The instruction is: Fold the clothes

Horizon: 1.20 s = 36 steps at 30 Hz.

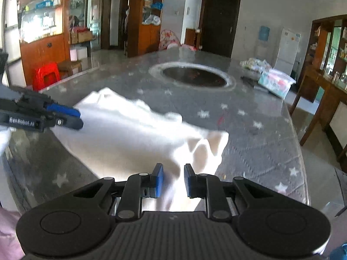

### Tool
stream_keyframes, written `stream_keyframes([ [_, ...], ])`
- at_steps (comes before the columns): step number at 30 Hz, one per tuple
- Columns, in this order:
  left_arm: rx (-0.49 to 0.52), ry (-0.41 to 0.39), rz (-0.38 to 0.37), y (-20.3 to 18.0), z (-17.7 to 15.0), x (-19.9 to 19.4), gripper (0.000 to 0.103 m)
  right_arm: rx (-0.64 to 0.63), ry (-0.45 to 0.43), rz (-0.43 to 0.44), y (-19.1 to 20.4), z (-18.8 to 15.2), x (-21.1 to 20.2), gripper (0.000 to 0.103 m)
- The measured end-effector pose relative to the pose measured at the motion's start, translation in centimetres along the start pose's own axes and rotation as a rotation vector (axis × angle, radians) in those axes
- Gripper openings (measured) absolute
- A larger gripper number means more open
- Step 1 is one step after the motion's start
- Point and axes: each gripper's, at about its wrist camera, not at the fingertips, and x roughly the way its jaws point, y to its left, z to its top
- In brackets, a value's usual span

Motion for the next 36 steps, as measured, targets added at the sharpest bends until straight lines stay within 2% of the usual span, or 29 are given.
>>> stream_keyframes([
  [4, -0.031, -0.002, 0.016, 0.6, 0.0, 0.0, 0.032, 0.009, -0.022, 0.014, -0.1, 0.8, 0.2, 0.019],
  [8, -0.056, 0.01, 0.016, 1.2, -0.4, 0.2, 0.032, 0.022, 0.003, 0.035, 0.0, 0.7, 1.9, 0.019],
  [12, -0.065, 0.014, 0.012, 1.4, -0.6, 0.2, 0.032, 0.045, 0.019, 0.035, -0.3, 0.1, 2.5, 0.02],
  [19, -0.088, 0.009, 0.009, 1.4, -0.8, 0.4, 0.037, 0.061, -0.011, 0.012, -0.9, 1.5, 2.6, 0.02],
  [21, -0.092, 0.008, 0.008, 1.3, -0.9, 0.4, 0.039, 0.086, -0.006, 0.012, -1.3, 1.6, 3.5, 0.024],
  [23, -0.09, 0.009, 0.007, 1.3, -0.9, 0.4, 0.04, 0.104, 0.008, 0.006, -1.6, 1.5, 4.5, 0.032],
  [26, -0.09, 0.011, 0.005, 1.3, -0.9, 0.4, 0.041, 0.147, 0.01, 0.006, -2.1, 1.3, 5.0, 0.035],
  [34, -0.098, 0.008, 0.006, 1.1, -1.0, 0.5, 0.044, 0.177, -0.004, 0.012, -1.3, 3.5, 6.1, 0.033],
  [36, -0.098, 0.008, 0.005, 1.1, -1.0, 0.5, 0.044, 0.185, -0.007, 0.013, -1.1, 4.0, 6.3, 0.026],
])
